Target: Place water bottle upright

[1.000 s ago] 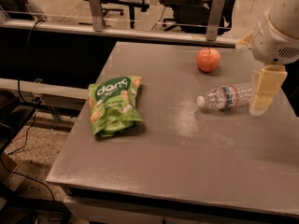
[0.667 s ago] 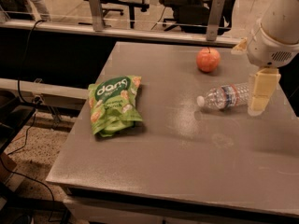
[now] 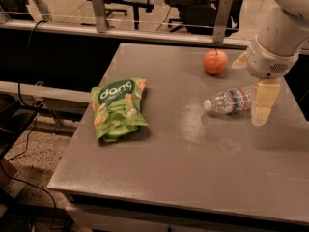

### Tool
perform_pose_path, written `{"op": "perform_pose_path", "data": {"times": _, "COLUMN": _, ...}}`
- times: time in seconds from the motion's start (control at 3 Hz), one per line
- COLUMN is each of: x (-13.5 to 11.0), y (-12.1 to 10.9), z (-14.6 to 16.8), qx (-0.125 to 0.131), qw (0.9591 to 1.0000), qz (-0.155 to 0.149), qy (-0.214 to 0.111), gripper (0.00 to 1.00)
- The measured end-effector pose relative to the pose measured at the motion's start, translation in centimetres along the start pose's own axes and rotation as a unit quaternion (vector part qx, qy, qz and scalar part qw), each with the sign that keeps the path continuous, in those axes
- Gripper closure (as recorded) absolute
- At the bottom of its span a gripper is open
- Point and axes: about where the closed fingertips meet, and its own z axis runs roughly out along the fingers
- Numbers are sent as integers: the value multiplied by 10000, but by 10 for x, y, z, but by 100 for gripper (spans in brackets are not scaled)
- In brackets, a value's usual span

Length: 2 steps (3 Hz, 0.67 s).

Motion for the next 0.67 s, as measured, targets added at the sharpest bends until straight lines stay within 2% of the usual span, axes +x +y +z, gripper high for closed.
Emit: {"op": "perform_pose_path", "data": {"times": 0.67, "x": -3, "y": -4, "z": 33, "qx": -372, "qw": 9992, "qz": -149, "qy": -44, "gripper": 0}}
